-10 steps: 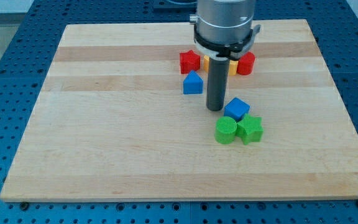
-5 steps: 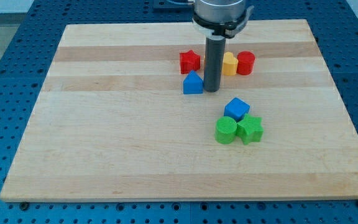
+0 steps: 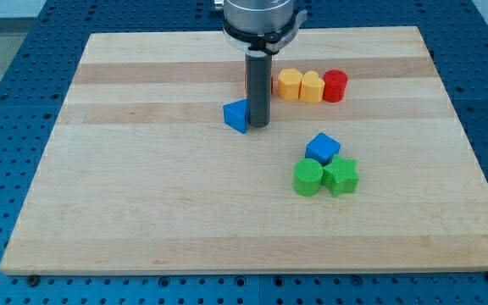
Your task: Move the blue triangle to the left of the red star
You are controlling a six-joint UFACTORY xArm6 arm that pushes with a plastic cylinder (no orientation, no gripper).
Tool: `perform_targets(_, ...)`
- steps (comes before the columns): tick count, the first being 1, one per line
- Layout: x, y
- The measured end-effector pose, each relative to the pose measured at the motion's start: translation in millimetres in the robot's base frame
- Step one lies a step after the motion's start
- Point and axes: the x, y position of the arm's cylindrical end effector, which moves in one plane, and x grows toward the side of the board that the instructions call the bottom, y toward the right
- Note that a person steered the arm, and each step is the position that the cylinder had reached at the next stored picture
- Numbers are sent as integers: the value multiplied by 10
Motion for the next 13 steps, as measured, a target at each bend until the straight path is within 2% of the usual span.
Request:
perform_targets(1, 7, -120)
perform_targets(2, 395, -120)
perform_targets(3, 461, -130)
perform_targets(4, 454, -157)
perform_targets(5, 161, -242)
perform_targets(6, 69, -269)
perform_targets(9, -28, -269)
perform_targets(10, 32, -269)
perform_targets(11, 563, -274)
perform_targets(13, 376, -398)
